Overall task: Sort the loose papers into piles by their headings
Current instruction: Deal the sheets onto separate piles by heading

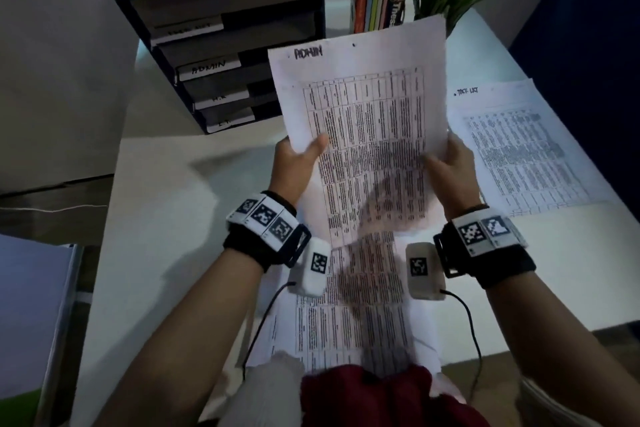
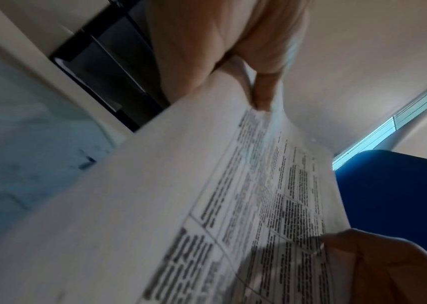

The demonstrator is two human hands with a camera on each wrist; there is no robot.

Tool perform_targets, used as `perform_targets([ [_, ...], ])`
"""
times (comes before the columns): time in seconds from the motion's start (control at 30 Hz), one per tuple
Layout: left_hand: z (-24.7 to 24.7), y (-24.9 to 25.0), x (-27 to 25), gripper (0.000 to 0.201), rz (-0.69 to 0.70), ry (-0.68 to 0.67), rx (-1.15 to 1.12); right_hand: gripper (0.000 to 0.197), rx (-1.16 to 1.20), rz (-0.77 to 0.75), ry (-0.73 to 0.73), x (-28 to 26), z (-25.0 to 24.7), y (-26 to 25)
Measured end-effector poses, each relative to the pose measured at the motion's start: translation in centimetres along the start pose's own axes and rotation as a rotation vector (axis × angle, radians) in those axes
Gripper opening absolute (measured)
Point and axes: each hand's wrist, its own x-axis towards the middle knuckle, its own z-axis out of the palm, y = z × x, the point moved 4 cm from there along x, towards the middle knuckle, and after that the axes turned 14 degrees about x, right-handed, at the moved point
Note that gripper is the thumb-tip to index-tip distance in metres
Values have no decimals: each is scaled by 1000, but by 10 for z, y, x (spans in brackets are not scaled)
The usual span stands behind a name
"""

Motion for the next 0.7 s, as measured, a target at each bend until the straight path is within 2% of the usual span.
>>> perform_targets([
  [0.07,18,4,9,18,-1,10,17,25,-89,-31,78,11,-18,-3],
  [0.13,43,3,18,27,32,-82,158,24,-167,-36,138,22,-41,-3],
  [0.2,76,-9,20,44,48,-291,456,26,-243,-40,190,32,-64,-2],
  [0.27,104,-29,14,65,90,-477,921,26,-323,-36,223,40,-85,-2],
  [0.3,112,-38,9,73,115,-507,1136,26,-354,-27,226,44,-93,0],
  [0.33,118,-45,2,80,128,-520,1260,27,-377,-12,222,48,-100,3],
  [0.43,123,-58,-10,97,119,-508,1321,30,-438,40,193,59,-109,13],
  [0.5,119,-61,-10,102,99,-492,1342,29,-479,76,168,65,-105,22],
  [0.6,107,-68,-10,102,42,-506,1359,25,-571,104,150,70,-91,34],
  [0.7,89,-75,-14,96,23,-488,1339,13,-646,131,112,74,-76,45],
])
